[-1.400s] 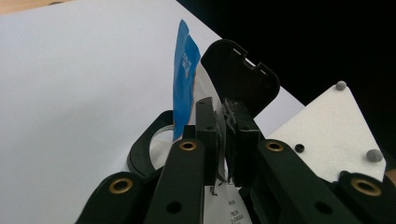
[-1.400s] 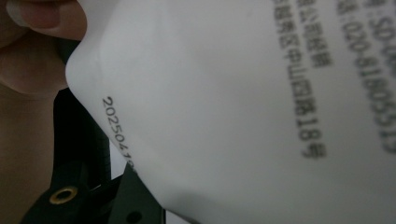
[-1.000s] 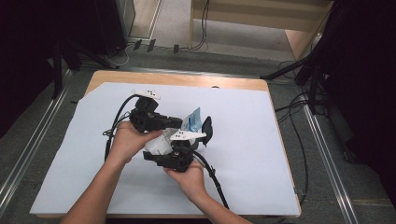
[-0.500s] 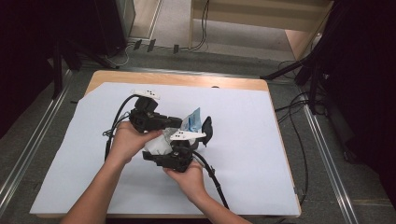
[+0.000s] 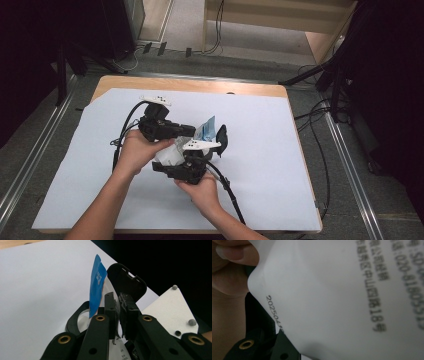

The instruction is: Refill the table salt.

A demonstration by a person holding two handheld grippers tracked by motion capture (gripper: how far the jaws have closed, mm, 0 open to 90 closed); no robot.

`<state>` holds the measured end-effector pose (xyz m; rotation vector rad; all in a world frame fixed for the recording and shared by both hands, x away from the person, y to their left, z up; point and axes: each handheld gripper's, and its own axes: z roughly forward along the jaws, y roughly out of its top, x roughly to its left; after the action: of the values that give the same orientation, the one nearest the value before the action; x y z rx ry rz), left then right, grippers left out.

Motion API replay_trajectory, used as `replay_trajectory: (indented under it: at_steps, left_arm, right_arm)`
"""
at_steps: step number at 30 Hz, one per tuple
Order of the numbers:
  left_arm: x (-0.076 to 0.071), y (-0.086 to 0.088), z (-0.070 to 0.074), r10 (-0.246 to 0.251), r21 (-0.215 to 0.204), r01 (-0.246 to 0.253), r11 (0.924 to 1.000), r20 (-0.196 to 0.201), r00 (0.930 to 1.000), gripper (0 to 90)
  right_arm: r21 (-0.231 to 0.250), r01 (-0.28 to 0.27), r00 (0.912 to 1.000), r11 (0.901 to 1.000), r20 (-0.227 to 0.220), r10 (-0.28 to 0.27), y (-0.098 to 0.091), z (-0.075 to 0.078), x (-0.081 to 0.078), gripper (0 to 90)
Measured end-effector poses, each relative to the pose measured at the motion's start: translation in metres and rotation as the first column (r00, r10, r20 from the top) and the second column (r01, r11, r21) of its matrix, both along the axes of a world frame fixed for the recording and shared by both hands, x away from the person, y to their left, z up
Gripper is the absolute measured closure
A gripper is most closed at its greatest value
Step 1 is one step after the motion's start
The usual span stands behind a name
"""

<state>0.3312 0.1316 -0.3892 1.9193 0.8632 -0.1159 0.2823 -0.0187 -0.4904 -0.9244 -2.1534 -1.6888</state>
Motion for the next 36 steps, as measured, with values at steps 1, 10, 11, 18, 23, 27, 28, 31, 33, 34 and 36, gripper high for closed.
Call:
replay_trajectory:
  at_steps: [1,10,11,18,23,27,28,31,33,34,36]
  left_arm:
    - [0.0001,-0.0003,-0.0002,-0.004,0.000,0.004,1.0000,-0.003,1.0000,85.5]
    - [0.0016,-0.0011,-0.0008,-0.013,0.003,0.013,0.9999,-0.015,0.9998,85.4]
    - [0.0019,-0.0010,-0.0010,-0.015,0.002,0.016,0.9999,-0.017,0.9997,85.3]
    - [0.0032,-0.0016,-0.0022,-0.014,0.006,0.015,0.9999,-0.017,0.9998,84.4]
    - [0.0031,-0.0019,-0.0025,-0.011,0.013,0.011,0.9999,-0.015,0.9998,84.6]
    - [0.0032,-0.0024,-0.0029,-0.010,0.011,0.011,0.9999,-0.015,0.9998,84.8]
    - [0.0033,-0.0025,-0.0032,-0.009,0.010,0.009,0.9999,-0.016,0.9998,84.8]
    - [0.0038,-0.0025,-0.0040,-0.005,0.013,0.005,0.9999,-0.012,0.9999,85.0]
    - [0.0038,-0.0028,-0.0043,-0.006,0.014,0.006,0.9999,-0.011,0.9999,85.1]
    - [0.0039,-0.0030,-0.0044,-0.009,0.015,0.009,0.9998,-0.011,0.9999,85.1]
    - [0.0040,-0.0036,-0.0049,-0.010,0.013,0.011,0.9999,-0.012,0.9999,85.1]
  right_arm:
    - [0.002,-0.003,1.0000,1.0000,-0.003,0.003,-0.0003,-0.0003,0.0002,64.1]
    - [-0.001,-0.002,1.0000,1.0000,0.004,0.002,-0.0017,-0.0008,-0.0002,65.6]
    - [-0.002,-0.002,1.0000,1.0000,0.003,0.002,-0.0021,-0.0007,-0.0001,66.1]
    - [0.030,-0.004,0.9999,0.9995,-0.009,0.005,-0.0037,0.0006,0.0000,66.5]
    - [0.042,-0.005,0.9998,0.9991,-0.019,0.005,-0.0036,-0.0007,0.0007,66.4]
    - [0.051,-0.004,0.9996,0.9987,-0.027,0.005,-0.0038,-0.0014,0.0012,66.4]
    - [0.050,-0.004,0.9996,0.9987,-0.029,0.006,-0.0038,-0.0016,0.0014,66.4]
    - [0.046,-0.004,0.9997,0.9989,-0.026,0.006,-0.0038,-0.0023,0.0019,66.4]
    - [0.044,-0.003,0.9997,0.9990,-0.022,0.004,-0.0038,-0.0026,0.0020,66.3]
    - [0.043,-0.003,0.9997,0.9991,-0.022,0.004,-0.0039,-0.0028,0.0022,66.3]
    - [0.043,-0.002,0.9997,0.9991,-0.024,0.003,-0.0040,-0.0030,0.0022,66.2]
